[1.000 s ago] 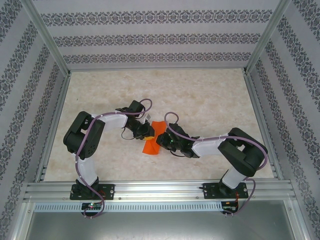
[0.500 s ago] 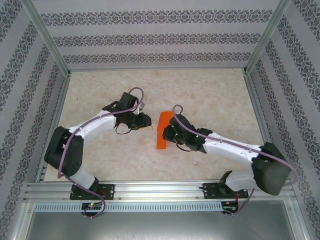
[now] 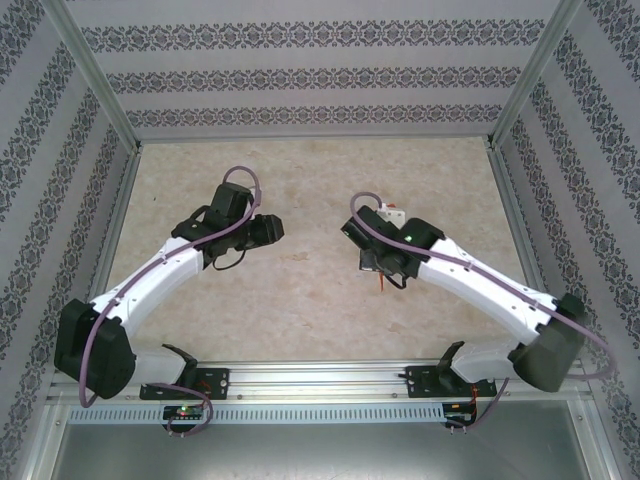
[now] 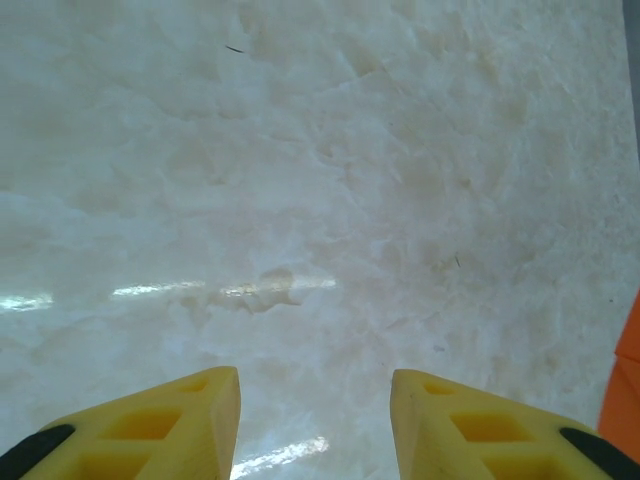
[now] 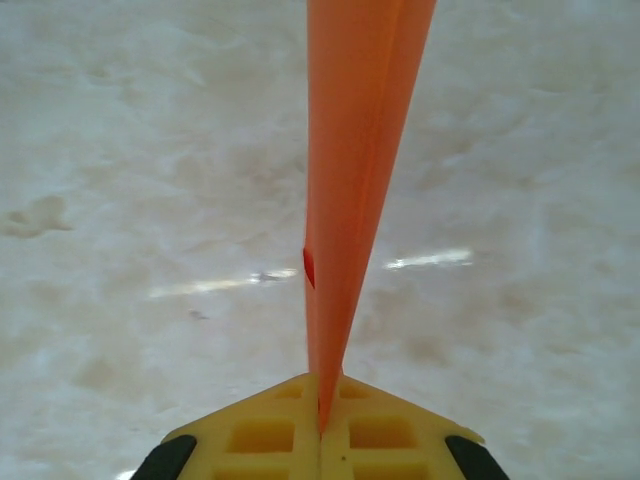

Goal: Fold a paper plane with a square sheet of paper (pick it up from the middle)
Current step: Turn over the paper at the center of the table.

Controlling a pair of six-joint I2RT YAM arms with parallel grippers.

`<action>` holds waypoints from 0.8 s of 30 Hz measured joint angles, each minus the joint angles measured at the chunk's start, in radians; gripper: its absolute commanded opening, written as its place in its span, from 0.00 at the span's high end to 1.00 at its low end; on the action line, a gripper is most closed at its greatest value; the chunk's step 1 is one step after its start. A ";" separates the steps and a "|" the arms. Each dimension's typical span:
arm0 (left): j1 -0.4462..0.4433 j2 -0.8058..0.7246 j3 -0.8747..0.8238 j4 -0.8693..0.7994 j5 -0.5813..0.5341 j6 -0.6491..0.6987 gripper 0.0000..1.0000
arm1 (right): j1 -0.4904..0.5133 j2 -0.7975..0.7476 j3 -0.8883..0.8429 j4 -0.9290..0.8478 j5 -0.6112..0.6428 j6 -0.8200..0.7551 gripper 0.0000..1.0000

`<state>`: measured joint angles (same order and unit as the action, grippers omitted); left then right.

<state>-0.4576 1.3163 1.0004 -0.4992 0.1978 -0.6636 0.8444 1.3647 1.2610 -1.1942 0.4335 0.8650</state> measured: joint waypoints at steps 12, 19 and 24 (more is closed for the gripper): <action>0.040 -0.063 -0.038 -0.033 -0.127 -0.031 0.53 | 0.051 0.372 0.204 -0.201 0.030 -0.003 0.92; 0.086 -0.084 -0.046 -0.114 -0.226 -0.066 0.53 | 0.091 0.612 0.331 -0.155 -0.057 -0.031 0.88; 0.101 -0.095 -0.051 -0.150 -0.264 -0.083 0.53 | 0.121 0.730 0.382 -0.075 -0.150 -0.056 0.76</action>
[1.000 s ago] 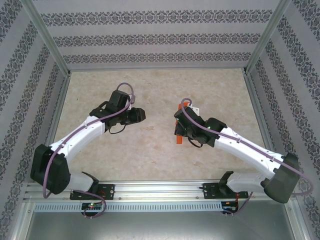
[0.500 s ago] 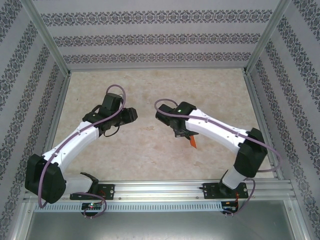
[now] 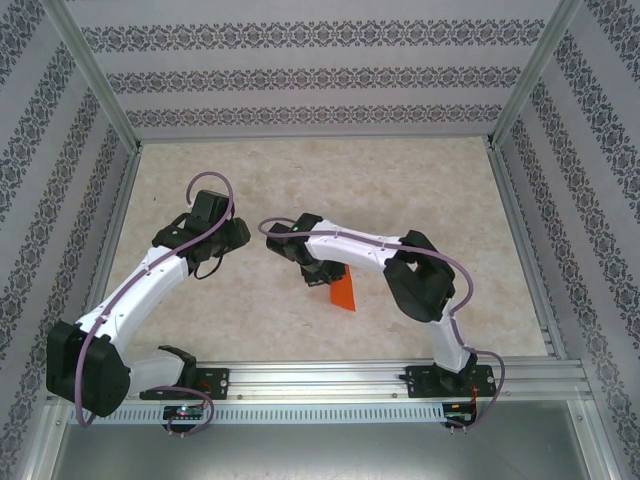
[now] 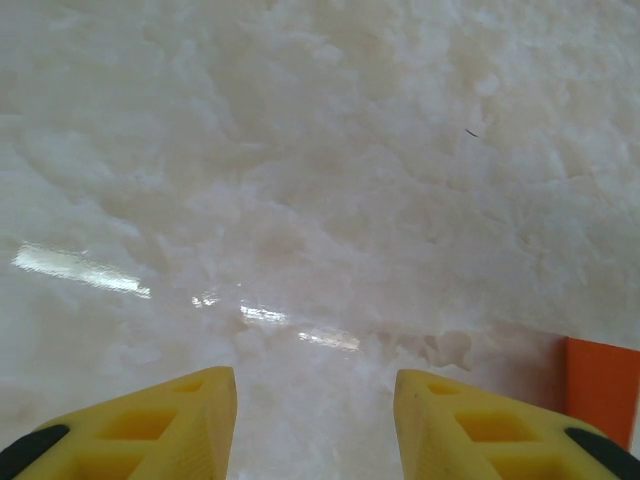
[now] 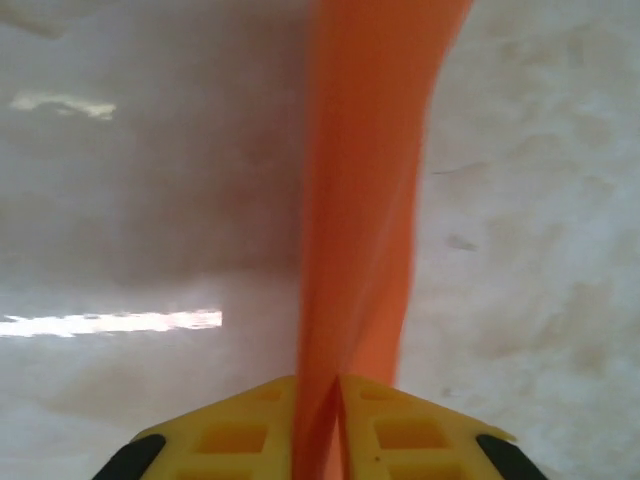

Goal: Fold a paper plane with a square sheet of paper (pick it up from the middle)
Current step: Turn over the paper at the center of the table, then third fold the triangle at the center of the table.

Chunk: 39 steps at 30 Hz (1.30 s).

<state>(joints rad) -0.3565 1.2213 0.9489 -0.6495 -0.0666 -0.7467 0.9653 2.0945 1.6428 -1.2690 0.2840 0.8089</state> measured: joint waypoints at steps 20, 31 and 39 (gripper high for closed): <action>0.003 0.040 -0.002 0.040 0.146 0.009 0.50 | -0.050 -0.441 -0.459 0.647 -0.258 0.055 0.50; -0.154 0.314 0.010 0.183 0.436 0.027 0.63 | -0.199 -0.657 -0.851 0.903 -0.298 0.117 0.45; -0.191 0.454 0.042 0.197 0.465 0.029 0.66 | -0.267 -0.584 -0.879 1.096 -0.442 0.106 0.48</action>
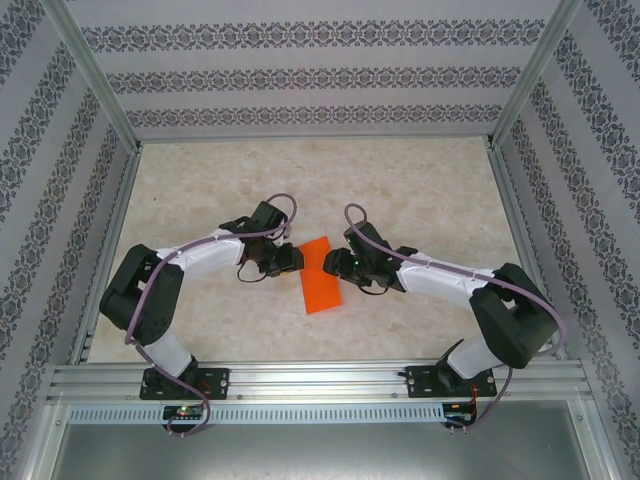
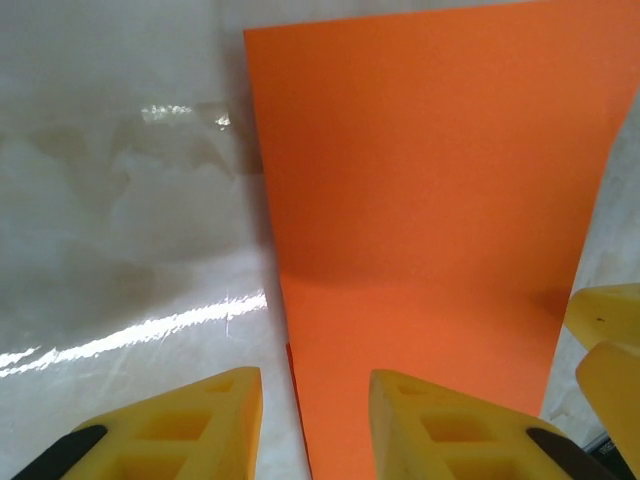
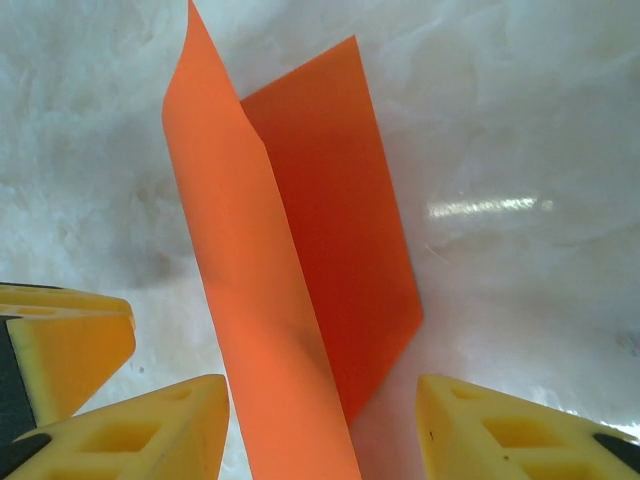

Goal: Fold a paper plane with a square sheet of paper (pick it up from the middle)
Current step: Third fold the triangle at the center of the table.

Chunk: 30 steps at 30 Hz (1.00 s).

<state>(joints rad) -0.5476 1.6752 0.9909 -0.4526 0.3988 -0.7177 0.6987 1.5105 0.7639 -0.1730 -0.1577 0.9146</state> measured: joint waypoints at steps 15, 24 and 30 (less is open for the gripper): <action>0.000 0.076 0.056 -0.001 0.013 0.020 0.68 | -0.064 0.191 0.082 0.088 -0.169 -0.100 0.65; 0.000 0.043 0.043 0.000 0.015 0.072 0.63 | -0.066 0.212 0.057 0.162 -0.184 -0.066 0.79; -0.021 -0.020 0.023 0.001 0.011 0.124 0.57 | -0.064 0.192 -0.027 0.209 -0.142 0.032 0.82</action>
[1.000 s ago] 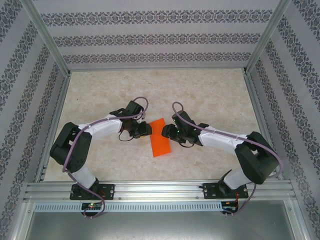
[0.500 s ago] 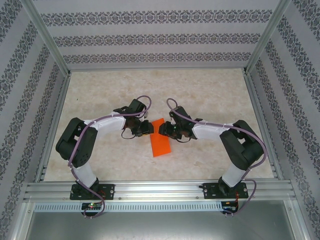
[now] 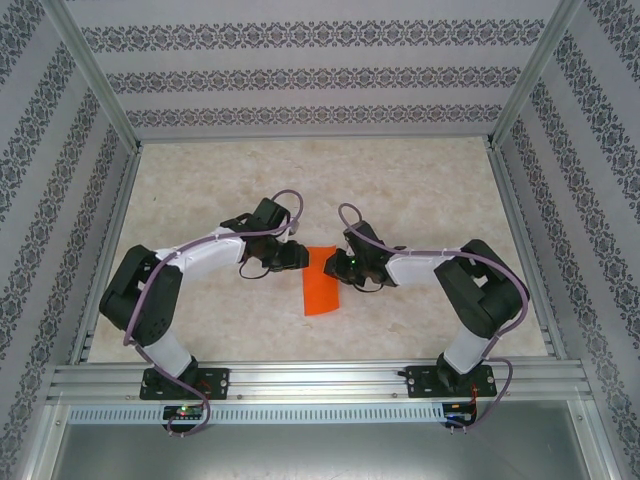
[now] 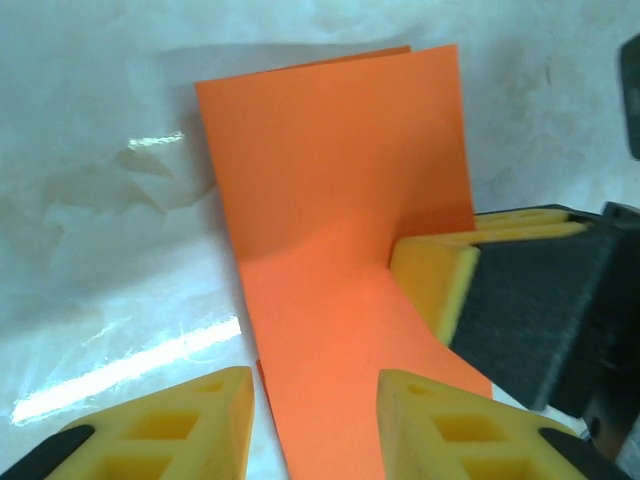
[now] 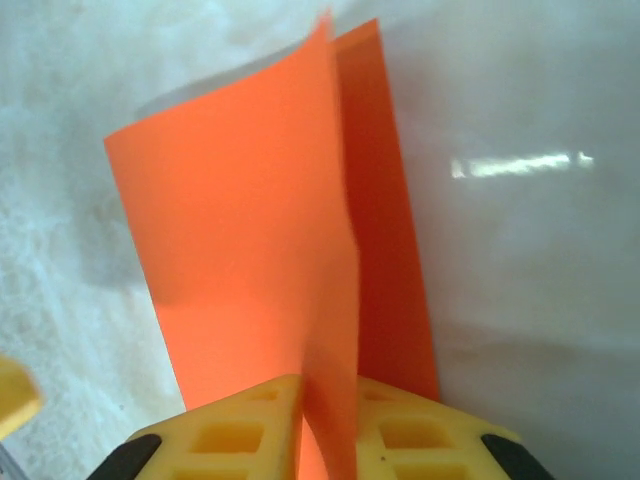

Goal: Fold a paper plane with a square sheet of paper (pick it up from the middle)
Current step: Third fold the triangle at the center of the table.

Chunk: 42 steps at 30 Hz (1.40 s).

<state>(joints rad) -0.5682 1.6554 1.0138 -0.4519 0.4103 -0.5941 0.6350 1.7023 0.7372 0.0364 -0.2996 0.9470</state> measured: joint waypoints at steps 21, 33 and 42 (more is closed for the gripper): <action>-0.420 -0.154 -0.080 -0.009 -0.225 0.280 0.33 | 0.064 -0.110 -0.076 0.055 0.164 0.240 0.81; -0.561 -0.097 -0.082 -0.013 -0.489 0.366 0.31 | 0.064 -0.100 -0.076 0.055 0.163 0.241 0.81; -0.585 -0.081 -0.081 -0.011 -0.611 0.373 0.39 | 0.064 -0.095 -0.076 0.066 0.156 0.241 0.79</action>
<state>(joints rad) -1.1534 1.5742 0.9325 -0.4633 -0.2005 -0.2211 0.6987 1.6070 0.6609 0.1024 -0.1440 1.1885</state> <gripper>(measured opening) 0.648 0.203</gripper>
